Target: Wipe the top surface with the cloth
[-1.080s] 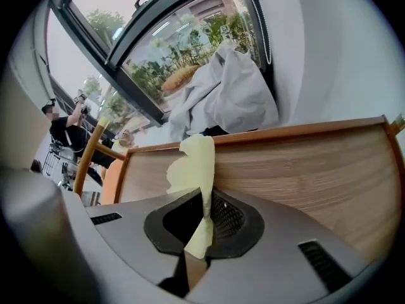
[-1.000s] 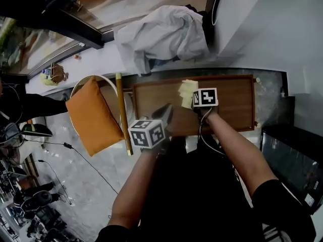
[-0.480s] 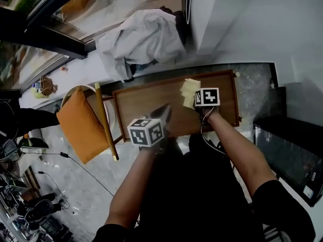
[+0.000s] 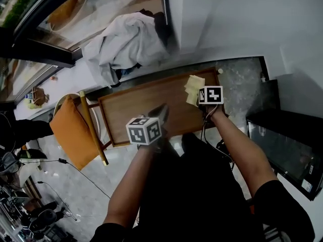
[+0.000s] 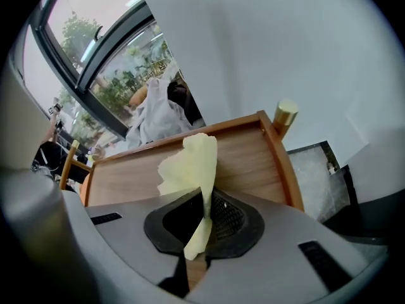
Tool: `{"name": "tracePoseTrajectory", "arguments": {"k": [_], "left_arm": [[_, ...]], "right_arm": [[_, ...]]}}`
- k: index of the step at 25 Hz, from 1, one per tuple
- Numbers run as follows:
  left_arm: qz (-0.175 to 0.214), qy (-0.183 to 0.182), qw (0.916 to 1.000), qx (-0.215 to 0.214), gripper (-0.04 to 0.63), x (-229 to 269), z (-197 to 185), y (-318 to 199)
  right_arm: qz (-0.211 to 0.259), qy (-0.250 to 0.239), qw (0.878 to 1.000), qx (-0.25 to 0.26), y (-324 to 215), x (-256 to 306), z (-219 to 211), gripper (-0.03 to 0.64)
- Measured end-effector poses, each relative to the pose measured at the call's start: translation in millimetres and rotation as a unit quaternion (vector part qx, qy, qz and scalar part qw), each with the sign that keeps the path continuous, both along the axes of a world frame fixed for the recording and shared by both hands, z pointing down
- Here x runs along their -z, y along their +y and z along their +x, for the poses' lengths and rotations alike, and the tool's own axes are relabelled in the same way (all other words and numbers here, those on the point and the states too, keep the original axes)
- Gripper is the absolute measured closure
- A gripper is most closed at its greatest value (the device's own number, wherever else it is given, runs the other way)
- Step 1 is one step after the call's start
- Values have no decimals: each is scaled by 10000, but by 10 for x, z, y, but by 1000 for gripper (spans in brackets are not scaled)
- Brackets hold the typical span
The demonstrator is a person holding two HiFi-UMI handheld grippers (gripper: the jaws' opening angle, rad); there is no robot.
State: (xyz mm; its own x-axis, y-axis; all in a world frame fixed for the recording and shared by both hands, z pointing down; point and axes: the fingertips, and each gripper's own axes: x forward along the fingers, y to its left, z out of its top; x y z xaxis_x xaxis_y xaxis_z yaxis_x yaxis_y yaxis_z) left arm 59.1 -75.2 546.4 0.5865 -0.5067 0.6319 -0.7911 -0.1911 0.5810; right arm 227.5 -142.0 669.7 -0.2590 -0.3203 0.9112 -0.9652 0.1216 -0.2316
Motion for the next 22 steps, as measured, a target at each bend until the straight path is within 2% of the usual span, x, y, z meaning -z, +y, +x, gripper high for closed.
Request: {"name": "tracePoseTrajectory", "arguments": {"k": [10,15,18,22], "left_arm": [[52,154,9996,-243,583,-27,347,-101],[43,209,9994,-276,583,-49,314,-56],[61,233,9995,-227,583,-35,186,-13],[155,245,9996,12,583,33,-125,3]], "right_arm": [[202,414,9987,-203,21,119,525,584],[363,803,9947,-521,26,230,697,583],[493,817,9938,-565,40,336,608,583],[786,564,9952,-160,1,564,75,583]]}}
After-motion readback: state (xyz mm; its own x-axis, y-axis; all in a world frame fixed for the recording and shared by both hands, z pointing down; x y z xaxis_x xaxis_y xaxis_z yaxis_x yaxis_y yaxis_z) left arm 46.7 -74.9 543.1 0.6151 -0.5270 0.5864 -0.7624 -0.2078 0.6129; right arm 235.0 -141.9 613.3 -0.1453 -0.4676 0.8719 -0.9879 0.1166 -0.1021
